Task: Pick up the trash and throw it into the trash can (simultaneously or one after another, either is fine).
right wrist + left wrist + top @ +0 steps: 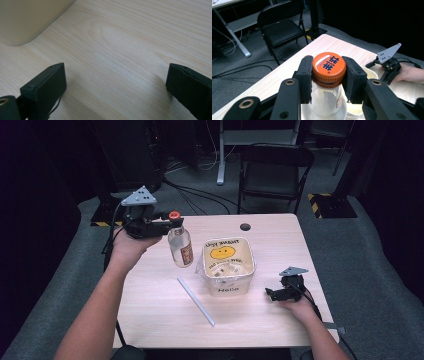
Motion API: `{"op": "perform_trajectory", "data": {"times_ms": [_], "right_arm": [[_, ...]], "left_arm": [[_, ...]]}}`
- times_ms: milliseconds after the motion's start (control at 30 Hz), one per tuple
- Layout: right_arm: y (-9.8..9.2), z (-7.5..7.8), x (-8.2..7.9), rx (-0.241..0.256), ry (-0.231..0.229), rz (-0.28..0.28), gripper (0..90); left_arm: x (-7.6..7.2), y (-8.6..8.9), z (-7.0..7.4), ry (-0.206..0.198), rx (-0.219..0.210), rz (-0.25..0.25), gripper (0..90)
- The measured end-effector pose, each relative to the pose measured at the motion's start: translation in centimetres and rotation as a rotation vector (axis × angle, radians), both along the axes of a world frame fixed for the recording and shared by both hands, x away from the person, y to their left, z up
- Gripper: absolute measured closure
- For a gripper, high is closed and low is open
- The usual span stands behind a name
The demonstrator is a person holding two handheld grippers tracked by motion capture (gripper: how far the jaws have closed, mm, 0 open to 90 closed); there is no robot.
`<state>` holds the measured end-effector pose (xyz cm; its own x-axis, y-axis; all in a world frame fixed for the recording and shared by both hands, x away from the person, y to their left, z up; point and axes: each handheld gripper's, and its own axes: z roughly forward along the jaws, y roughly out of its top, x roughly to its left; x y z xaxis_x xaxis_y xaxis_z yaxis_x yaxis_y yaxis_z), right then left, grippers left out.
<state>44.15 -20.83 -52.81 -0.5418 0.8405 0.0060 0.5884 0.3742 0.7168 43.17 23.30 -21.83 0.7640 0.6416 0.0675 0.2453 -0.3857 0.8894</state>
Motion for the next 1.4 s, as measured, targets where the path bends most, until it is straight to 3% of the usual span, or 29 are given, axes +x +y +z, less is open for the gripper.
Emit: {"op": "perform_trajectory", "data": {"times_ms": [700, 1400], "right_arm": [[0.0, 0.0, 0.0, 0.002, 0.0, 0.005, 2.7], [0.0, 0.0, 0.0, 0.002, -0.001, 0.006, 3.1]], "left_arm": [[1.8, -3.3, 0.8, -0.014, -0.013, -0.019, 62.8], [3.4, -6.8, -0.1, -0.006, -0.017, -0.055, 62.8]]}}
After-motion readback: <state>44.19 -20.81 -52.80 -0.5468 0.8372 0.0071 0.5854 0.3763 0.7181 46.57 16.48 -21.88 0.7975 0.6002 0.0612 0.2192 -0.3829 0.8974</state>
